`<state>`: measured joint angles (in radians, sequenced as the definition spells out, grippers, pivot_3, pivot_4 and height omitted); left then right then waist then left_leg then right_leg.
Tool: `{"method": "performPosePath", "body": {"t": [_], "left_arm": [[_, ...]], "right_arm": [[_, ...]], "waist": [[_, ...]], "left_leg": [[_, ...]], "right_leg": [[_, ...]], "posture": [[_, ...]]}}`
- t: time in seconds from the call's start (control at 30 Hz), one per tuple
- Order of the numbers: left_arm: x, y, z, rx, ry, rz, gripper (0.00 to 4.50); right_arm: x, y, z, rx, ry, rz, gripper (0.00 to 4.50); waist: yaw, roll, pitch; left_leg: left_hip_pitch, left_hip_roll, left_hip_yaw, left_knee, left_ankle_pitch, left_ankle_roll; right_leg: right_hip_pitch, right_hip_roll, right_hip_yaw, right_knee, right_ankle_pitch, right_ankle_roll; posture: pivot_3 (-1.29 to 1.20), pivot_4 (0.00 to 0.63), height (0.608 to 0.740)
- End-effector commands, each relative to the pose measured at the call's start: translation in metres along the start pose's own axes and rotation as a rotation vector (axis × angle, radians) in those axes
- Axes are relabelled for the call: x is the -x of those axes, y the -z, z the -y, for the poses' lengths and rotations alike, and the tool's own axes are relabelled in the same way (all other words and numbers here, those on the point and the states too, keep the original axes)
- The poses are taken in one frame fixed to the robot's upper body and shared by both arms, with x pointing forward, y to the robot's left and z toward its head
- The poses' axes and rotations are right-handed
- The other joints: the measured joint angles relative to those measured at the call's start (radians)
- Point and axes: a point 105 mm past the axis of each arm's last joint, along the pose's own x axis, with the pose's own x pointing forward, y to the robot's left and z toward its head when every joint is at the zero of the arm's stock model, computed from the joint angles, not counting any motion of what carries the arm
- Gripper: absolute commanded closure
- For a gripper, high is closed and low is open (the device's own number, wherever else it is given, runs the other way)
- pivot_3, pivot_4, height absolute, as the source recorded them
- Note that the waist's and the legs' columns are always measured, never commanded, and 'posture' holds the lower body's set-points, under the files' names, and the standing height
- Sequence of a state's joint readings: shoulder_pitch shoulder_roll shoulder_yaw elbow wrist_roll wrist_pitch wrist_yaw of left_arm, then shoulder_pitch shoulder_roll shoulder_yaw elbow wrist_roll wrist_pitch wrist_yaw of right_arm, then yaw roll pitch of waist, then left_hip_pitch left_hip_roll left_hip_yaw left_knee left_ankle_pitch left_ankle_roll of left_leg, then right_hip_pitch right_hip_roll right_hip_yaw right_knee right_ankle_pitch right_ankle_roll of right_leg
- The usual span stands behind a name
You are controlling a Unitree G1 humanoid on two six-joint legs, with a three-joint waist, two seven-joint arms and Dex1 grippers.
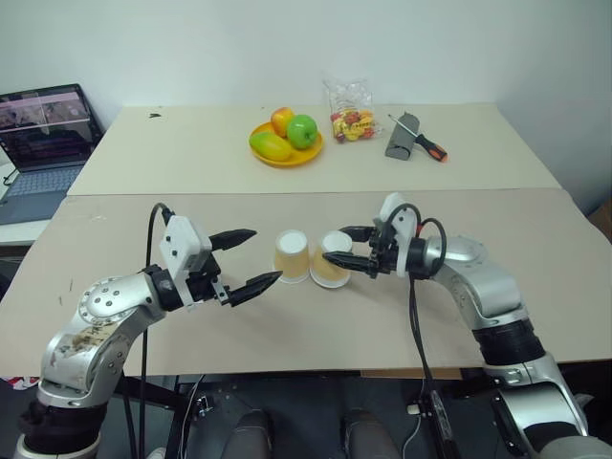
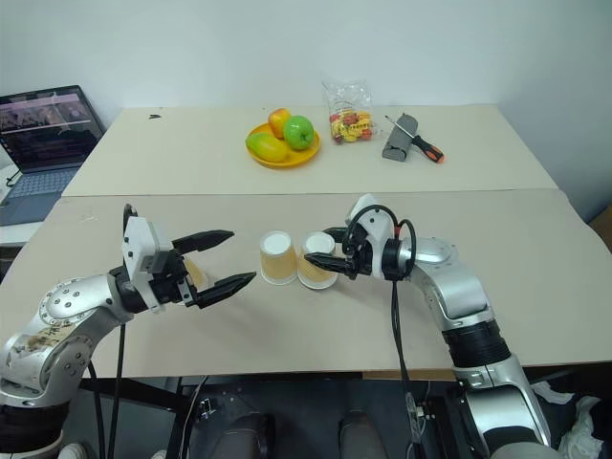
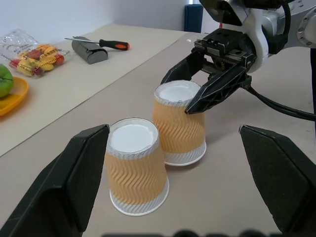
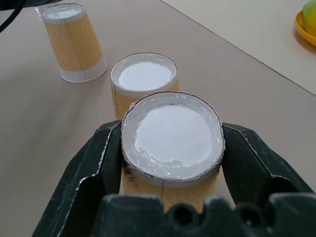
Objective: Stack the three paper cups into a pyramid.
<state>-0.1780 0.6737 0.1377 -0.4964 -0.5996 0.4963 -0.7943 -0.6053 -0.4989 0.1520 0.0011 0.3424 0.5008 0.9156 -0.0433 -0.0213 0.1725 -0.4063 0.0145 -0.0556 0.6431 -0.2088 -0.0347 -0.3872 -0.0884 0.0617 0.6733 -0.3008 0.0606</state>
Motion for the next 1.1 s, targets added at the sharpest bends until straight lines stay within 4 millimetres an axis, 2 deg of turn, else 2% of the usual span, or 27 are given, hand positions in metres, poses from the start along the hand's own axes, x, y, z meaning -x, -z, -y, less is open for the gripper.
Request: {"method": "performPosePath", "body": {"t": [0.03, 0.2, 0.27, 0.3, 0.37, 0.47, 0.67, 0.97, 1.03, 1.1], "left_arm": [[0.002, -0.010, 0.002, -0.029, 0.000, 0.027, 0.00], [0.002, -0.011, 0.002, -0.027, 0.000, 0.027, 0.00], [0.002, -0.010, 0.002, -0.025, -0.001, 0.026, 0.00], [0.002, -0.010, 0.002, -0.025, -0.002, 0.025, 0.00], [0.002, -0.009, 0.002, -0.024, -0.003, 0.025, 0.00], [0.002, -0.009, 0.002, -0.022, -0.002, 0.027, 0.00], [0.001, -0.009, 0.002, -0.019, -0.001, 0.027, 0.00], [0.001, -0.006, -0.001, -0.016, -0.022, 0.024, 0.00], [0.003, -0.011, -0.010, -0.035, -0.152, 0.063, 0.00], [0.007, -0.018, -0.017, -0.036, -0.310, 0.126, 0.00]], "right_arm": [[-0.004, -0.008, -0.002, 0.044, -0.016, 0.023, 1.85], [-0.006, 0.001, 0.001, 0.021, -0.005, 0.004, 1.85], [-0.006, 0.000, 0.003, 0.004, 0.005, 0.012, 0.87], [-0.006, -0.001, 0.005, 0.007, 0.013, 0.018, 0.69], [-0.005, -0.006, 0.009, 0.012, 0.035, 0.033, 0.04], [-0.003, -0.014, 0.011, 0.024, 0.043, 0.051, 0.04], [0.014, -0.050, 0.004, 0.063, 0.022, 0.131, 0.04], [0.057, -0.119, -0.047, 0.132, -0.164, 0.258, 0.04], [0.066, -0.136, -0.050, 0.175, -0.181, 0.260, 0.04], [0.069, -0.137, -0.050, 0.212, -0.185, 0.216, 0.04]], "waist": [[0.000, 0.000, 0.000], [-0.001, 0.000, 0.000], [-0.001, 0.000, 0.000], [-0.001, 0.000, 0.000], [-0.001, 0.000, 0.000], [-0.001, 0.000, 0.000], [0.000, 0.000, 0.000], [0.000, 0.000, 0.000], [0.000, 0.000, 0.001], [0.002, -0.001, 0.001]], "left_leg": [[0.000, 0.000, 0.000, 0.000, 0.000, 0.000], [0.000, 0.000, 0.000, 0.000, 0.000, 0.000], [0.000, 0.000, 0.000, 0.000, 0.000, 0.000], [0.001, 0.000, 0.000, 0.000, 0.000, 0.000], [0.001, 0.000, 0.000, 0.000, 0.000, 0.000], [0.000, 0.000, 0.000, 0.000, 0.000, 0.000], [0.000, 0.000, 0.000, 0.000, 0.000, 0.000], [0.000, 0.000, 0.000, 0.000, 0.000, 0.000], [0.000, 0.000, 0.000, 0.000, 0.000, 0.000], [0.000, 0.000, 0.000, 0.000, 0.000, 0.000]], "right_leg": [[0.000, 0.000, 0.000, 0.000, 0.000, 0.000], [0.000, 0.000, 0.000, 0.000, 0.000, 0.000], [0.000, 0.000, 0.000, 0.000, 0.000, 0.000], [0.000, 0.000, 0.000, 0.000, 0.000, 0.000], [0.000, 0.000, 0.000, 0.000, 0.000, 0.000], [0.000, 0.000, 0.000, 0.000, 0.000, 0.000], [0.000, 0.000, 0.000, 0.000, 0.000, 0.000], [0.000, 0.000, 0.000, 0.000, 0.000, 0.000], [0.000, 0.000, 0.000, 0.000, 0.000, 0.000], [0.000, 0.000, 0.000, 0.000, 0.000, 0.000]], "posture": [[0.00, 0.150, 0.740], [0.00, 0.150, 0.740], [0.00, 0.150, 0.740], [0.00, 0.150, 0.740], [0.00, 0.150, 0.740], [0.00, 0.150, 0.740], [0.00, 0.150, 0.740], [0.00, 0.150, 0.740], [0.00, 0.150, 0.740], [0.00, 0.150, 0.740]]}}
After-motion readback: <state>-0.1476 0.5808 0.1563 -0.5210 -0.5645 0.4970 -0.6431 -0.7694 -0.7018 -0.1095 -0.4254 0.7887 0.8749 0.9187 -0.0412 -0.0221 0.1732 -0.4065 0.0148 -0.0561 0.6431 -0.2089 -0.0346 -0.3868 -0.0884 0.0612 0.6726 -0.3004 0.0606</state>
